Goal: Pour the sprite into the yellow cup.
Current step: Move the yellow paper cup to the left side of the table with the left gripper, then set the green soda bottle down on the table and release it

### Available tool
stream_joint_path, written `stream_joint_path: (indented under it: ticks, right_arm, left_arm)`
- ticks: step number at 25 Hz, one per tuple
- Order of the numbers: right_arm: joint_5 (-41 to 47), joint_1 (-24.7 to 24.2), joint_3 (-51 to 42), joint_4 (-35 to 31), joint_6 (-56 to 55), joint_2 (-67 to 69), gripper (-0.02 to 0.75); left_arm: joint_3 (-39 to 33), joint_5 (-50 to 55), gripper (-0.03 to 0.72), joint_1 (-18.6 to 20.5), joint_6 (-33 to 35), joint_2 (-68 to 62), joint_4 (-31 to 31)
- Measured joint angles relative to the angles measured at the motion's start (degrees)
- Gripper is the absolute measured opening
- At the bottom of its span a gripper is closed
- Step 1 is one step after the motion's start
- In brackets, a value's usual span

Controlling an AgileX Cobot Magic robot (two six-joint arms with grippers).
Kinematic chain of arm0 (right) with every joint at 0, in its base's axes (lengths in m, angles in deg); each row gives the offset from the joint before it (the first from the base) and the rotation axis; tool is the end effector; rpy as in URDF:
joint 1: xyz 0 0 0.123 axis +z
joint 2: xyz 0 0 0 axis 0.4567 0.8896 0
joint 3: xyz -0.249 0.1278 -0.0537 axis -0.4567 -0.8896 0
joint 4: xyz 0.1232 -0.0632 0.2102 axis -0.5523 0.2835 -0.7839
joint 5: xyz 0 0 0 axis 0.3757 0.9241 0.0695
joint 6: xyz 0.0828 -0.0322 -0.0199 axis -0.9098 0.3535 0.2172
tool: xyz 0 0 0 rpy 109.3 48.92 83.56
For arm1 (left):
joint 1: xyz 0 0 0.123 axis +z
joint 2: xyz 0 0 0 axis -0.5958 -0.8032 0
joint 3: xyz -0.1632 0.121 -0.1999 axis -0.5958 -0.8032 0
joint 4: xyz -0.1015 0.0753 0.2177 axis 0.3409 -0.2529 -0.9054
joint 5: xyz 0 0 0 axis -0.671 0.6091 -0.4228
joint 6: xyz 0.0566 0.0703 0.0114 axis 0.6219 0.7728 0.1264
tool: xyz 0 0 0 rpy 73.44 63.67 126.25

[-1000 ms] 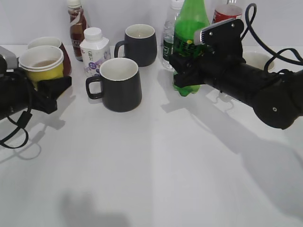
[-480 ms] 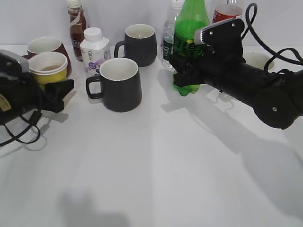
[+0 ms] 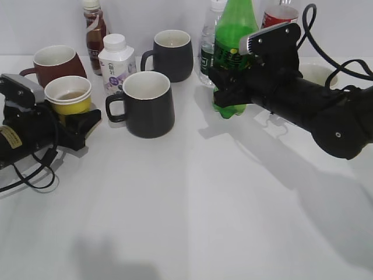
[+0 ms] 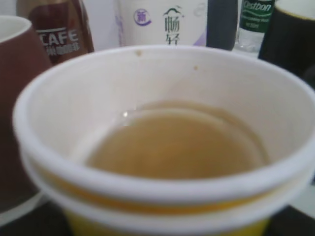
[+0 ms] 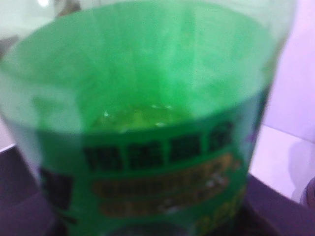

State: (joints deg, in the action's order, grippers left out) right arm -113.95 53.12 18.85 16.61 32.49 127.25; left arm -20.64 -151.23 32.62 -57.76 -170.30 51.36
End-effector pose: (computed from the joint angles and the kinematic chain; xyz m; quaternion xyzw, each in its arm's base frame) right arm 0.3290 0.1737 0.1684 -0.2355 0.7145 0.1762 0.6348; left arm 0.3218 -0.0685 0.0989 0.2379 0.7349 -0.1875 0.6068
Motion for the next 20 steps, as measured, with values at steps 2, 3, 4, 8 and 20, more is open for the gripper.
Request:
stream_joint_path:
  ticks: [2,3,4,8,20]
  right_arm:
    - [0.0,0.0,0.0,0.0,0.2,0.0,0.418]
    - [0.0,0.0,0.0,0.1,0.3,0.0,0.418]
    - [0.0,0.0,0.0,0.1,0.4,0.0,0.418]
    - [0.0,0.0,0.0,0.1,1.2,0.0,0.418]
    - [-0.9,0.0,1.5,1.0,2.1,4.5,0.417]
  left_arm:
    - [0.0,-0.6,0.536,0.0,0.0,0.0,-0.2]
    - [0.0,-0.9,0.561,0.0,0.1,0.0,-0.3]
    - [0.0,-1.1,0.582,0.0,0.1,0.0,-0.4]
    - [-0.4,-1.7,0.609,0.0,0.1,0.0,-0.6]
    - [-5.9,-2.3,0.617,0.0,0.2,3.2,0.4]
